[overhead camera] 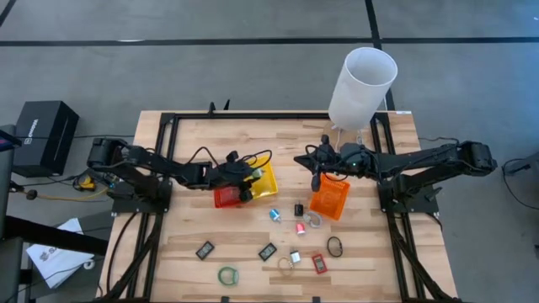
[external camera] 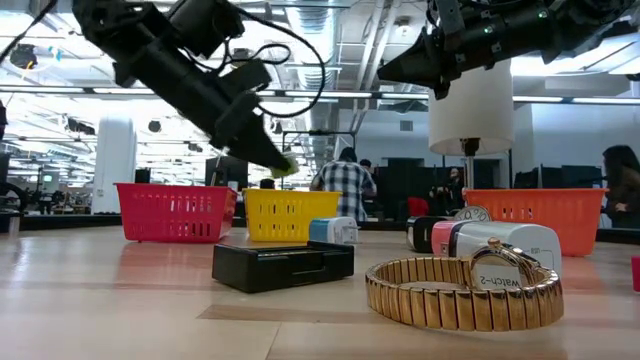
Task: Pick & Place Office items
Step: Put the green charger adapter into the yellow bin, then put the white wrist watch into the red bin
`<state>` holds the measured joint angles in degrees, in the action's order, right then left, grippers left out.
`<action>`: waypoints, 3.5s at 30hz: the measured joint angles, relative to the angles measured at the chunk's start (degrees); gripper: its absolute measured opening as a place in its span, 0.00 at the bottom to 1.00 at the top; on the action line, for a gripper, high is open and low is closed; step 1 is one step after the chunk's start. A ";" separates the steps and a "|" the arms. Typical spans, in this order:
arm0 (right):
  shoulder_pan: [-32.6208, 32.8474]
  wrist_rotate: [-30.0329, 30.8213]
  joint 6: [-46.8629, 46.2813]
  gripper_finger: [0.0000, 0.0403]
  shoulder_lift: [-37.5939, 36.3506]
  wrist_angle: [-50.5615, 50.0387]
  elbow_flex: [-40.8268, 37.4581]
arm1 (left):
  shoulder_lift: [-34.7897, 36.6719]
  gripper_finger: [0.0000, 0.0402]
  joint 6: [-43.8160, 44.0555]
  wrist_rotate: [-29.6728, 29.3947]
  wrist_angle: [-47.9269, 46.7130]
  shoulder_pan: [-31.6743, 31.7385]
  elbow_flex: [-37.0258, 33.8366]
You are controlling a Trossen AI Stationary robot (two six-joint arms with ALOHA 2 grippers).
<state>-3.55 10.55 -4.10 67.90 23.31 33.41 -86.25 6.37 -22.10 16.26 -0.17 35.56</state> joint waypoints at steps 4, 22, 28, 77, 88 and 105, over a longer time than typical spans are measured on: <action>-0.24 0.00 0.00 0.00 0.00 0.03 0.00 | -2.28 0.35 0.01 -0.03 -0.45 0.74 -0.09; -0.35 0.00 0.00 0.00 0.00 -0.41 0.00 | -3.81 0.44 -0.07 -0.08 -0.30 0.79 -0.09; -0.28 0.00 0.10 0.00 0.00 -0.59 0.00 | -3.84 0.44 0.06 -0.08 0.66 0.79 -0.09; 16.14 -0.10 -2.14 0.21 12.08 -5.61 6.33 | 15.73 0.32 -0.11 -0.10 3.16 -2.04 -0.07; 22.13 -0.02 -15.28 0.21 21.68 -47.59 24.63 | 15.73 0.33 -0.13 -0.12 3.69 -1.61 -0.07; 29.13 -4.66 -34.51 0.21 30.91 -68.02 30.71 | 15.73 0.32 -0.13 -0.10 4.14 -1.61 -0.07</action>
<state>25.58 5.89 -38.61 98.80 -44.71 64.12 -70.52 6.24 -22.20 20.41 -1.78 35.48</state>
